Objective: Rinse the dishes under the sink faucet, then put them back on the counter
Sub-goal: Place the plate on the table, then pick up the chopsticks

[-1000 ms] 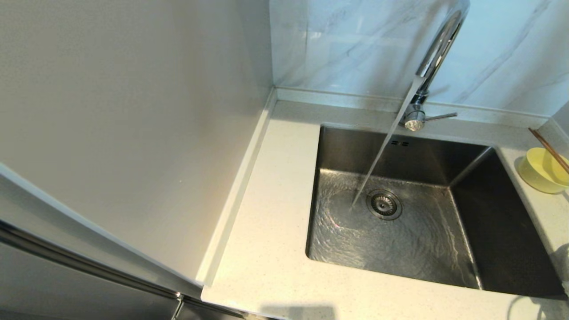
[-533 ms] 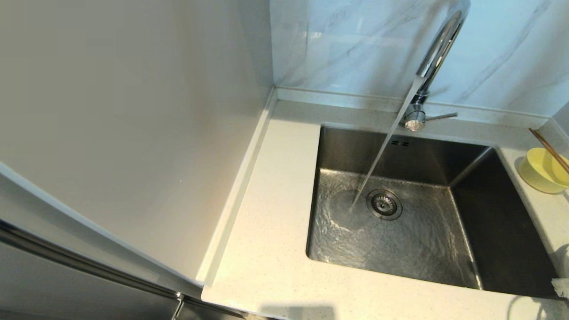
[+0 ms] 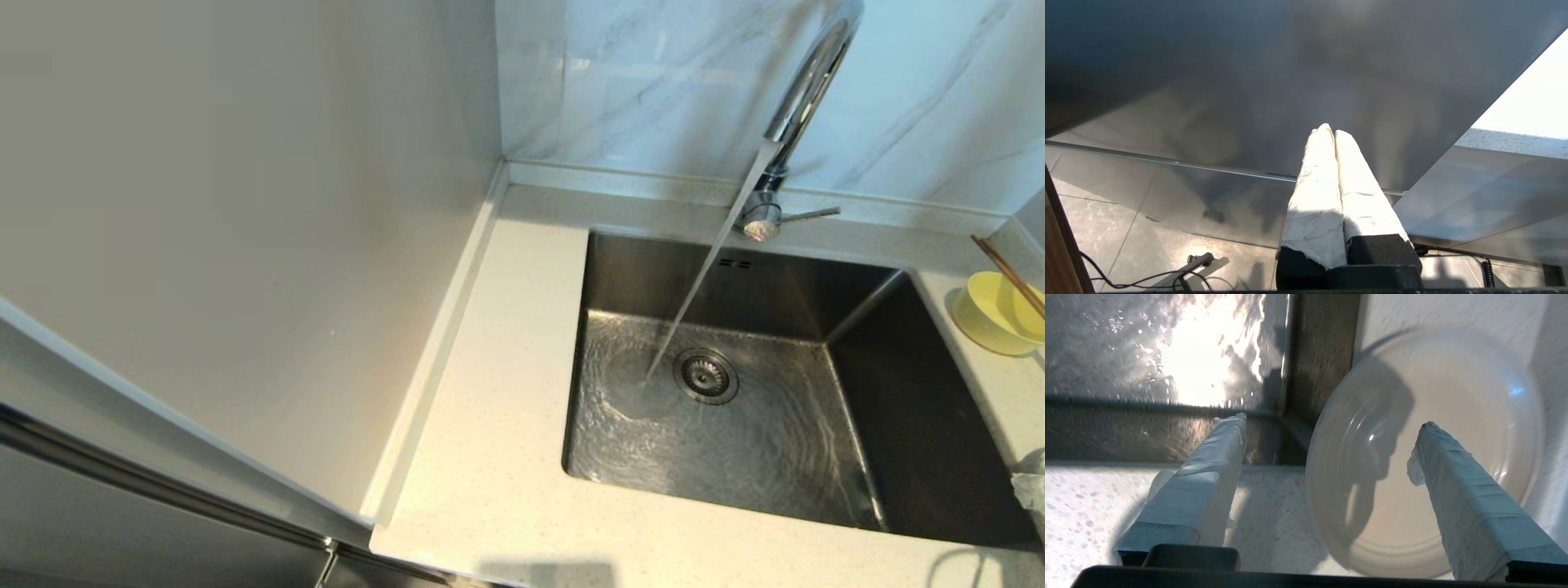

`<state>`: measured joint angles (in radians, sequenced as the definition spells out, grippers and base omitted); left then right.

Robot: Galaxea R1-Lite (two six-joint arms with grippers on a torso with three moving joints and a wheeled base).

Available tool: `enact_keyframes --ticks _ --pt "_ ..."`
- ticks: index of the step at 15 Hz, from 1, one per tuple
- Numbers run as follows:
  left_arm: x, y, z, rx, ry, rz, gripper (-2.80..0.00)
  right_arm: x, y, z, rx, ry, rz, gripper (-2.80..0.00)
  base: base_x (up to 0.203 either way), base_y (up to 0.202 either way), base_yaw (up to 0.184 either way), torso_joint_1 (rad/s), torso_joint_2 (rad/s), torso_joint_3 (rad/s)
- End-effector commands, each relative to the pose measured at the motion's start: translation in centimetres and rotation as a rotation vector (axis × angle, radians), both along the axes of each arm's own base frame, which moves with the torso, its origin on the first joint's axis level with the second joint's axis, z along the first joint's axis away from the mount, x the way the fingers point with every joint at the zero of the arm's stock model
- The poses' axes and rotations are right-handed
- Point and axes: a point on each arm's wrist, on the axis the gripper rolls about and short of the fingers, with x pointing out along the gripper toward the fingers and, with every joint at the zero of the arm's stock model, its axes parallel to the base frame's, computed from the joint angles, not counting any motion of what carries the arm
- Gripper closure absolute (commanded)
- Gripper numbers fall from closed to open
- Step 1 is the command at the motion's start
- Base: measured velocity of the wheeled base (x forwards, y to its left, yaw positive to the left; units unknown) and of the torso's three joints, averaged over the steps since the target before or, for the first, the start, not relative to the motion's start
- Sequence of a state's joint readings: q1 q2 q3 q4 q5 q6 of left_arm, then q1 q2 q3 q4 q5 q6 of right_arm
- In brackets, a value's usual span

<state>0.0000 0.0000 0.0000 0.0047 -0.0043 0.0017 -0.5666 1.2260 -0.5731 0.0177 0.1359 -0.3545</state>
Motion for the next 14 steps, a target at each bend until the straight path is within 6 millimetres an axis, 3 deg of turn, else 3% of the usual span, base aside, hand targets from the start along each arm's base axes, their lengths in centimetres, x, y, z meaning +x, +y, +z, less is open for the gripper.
enact_keyframes --ticks 1,3,8,11,14 --pt "0.0 0.0 0.0 0.0 0.0 0.0 0.0 -0.4 0.2 1.7 -0.044 -0.067 0.001 -2.8 0.0 0.0 0.0 0.0 0.0 0.0" --pt "0.0 0.0 0.0 0.0 0.0 0.0 0.0 -0.4 -0.1 4.3 -0.097 -0.154 -0.021 -2.8 0.0 0.0 0.0 0.0 0.0 0.0" --pt "0.0 0.0 0.0 0.0 0.0 0.0 0.0 2.7 -2.5 11.6 -0.159 -0.192 -0.077 -2.8 0.0 0.0 0.0 0.0 0.0 0.0" --pt "0.0 0.0 0.0 0.0 0.0 0.0 0.0 5.7 -4.8 12.7 -0.149 -0.134 -0.095 -2.8 0.0 0.0 0.0 0.0 0.0 0.0" --pt "0.0 0.0 0.0 0.0 0.0 0.001 0.0 7.0 -7.9 14.7 -0.109 -0.133 -0.097 -2.8 0.0 0.0 0.0 0.0 0.0 0.0"
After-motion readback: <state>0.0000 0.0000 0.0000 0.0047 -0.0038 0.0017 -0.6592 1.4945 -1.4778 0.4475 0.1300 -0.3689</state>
